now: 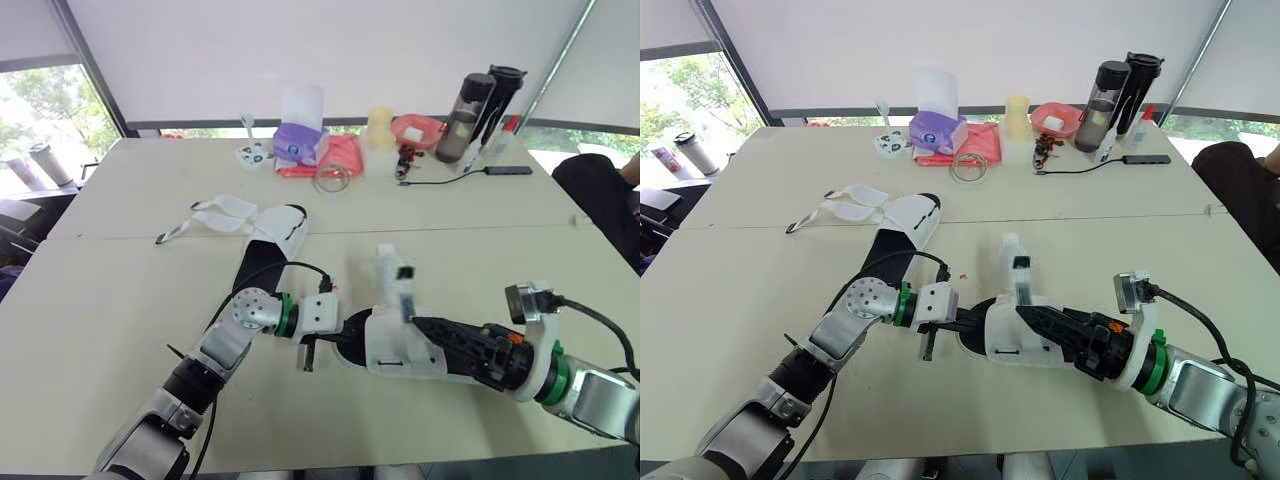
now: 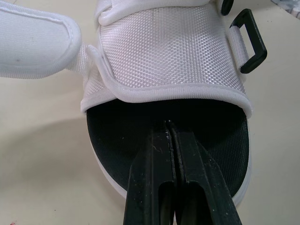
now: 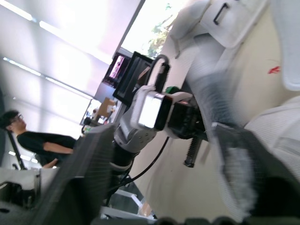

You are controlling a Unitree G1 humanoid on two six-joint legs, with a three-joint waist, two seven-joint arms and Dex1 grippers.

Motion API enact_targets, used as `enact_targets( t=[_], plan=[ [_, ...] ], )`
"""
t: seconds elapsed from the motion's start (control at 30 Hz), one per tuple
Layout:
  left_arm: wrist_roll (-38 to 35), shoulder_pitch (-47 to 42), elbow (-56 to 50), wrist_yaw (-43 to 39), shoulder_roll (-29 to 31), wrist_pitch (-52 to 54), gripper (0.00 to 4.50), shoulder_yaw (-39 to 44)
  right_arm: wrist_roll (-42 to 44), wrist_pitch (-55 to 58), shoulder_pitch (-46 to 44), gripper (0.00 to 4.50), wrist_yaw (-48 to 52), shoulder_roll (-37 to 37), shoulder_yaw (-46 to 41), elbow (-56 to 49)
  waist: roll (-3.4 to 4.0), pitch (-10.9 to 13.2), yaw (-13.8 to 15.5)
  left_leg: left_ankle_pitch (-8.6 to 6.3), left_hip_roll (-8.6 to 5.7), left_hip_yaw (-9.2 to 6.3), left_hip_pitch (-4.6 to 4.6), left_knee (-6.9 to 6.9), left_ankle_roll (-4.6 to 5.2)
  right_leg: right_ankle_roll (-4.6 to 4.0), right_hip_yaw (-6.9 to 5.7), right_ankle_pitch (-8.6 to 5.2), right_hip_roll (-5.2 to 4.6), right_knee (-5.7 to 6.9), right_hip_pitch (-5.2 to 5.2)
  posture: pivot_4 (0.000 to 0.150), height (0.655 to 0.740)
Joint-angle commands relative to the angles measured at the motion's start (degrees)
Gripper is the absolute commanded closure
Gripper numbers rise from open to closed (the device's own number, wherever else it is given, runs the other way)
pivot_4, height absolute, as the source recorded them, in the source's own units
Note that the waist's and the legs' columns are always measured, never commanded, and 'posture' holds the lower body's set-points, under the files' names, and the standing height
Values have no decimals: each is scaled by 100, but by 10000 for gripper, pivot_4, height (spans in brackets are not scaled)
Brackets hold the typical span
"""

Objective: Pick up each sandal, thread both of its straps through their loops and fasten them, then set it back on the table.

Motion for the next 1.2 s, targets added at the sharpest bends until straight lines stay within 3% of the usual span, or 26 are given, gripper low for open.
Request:
enact_targets(
  t=[0.03,0.13,0.3,0.73,1.2],
  plan=[
    [319,133,185,87,72,151,45000,-170,-409,-185,-293,80,29,-79,-342,14,1,-1,0,0,0,0,0,0,0,0,0,0,0,0,0,1500,7400],
    [318,126,190,92,73,147,45000,-178,-755,-190,-478,80,112,-164,-435,45,2,-1,7,0,0,0,0,0,0,1,0,0,0,0,0,1500,7400],
    [322,75,277,96,19,118,45000,-199,-2653,-430,-1210,80,673,-734,-163,335,5,-2,1,0,-2,4,-1,1,0,1,-3,1,0,0,-3,1500,7400],
    [366,32,402,217,-128,94,45000,-166,-3420,1421,-3583,80,2589,-1254,1272,2099,7,-3,10,-1,-3,3,-3,3,3,4,-9,3,-2,0,-5,1500,7400],
    [351,211,162,376,-81,246,45000,-128,-4509,1866,-4188,80,3686,-1031,2102,2373,8,-3,1,-1,-4,3,-4,0,1,8,-10,6,-1,1,-10,1500,7400]
  ],
)
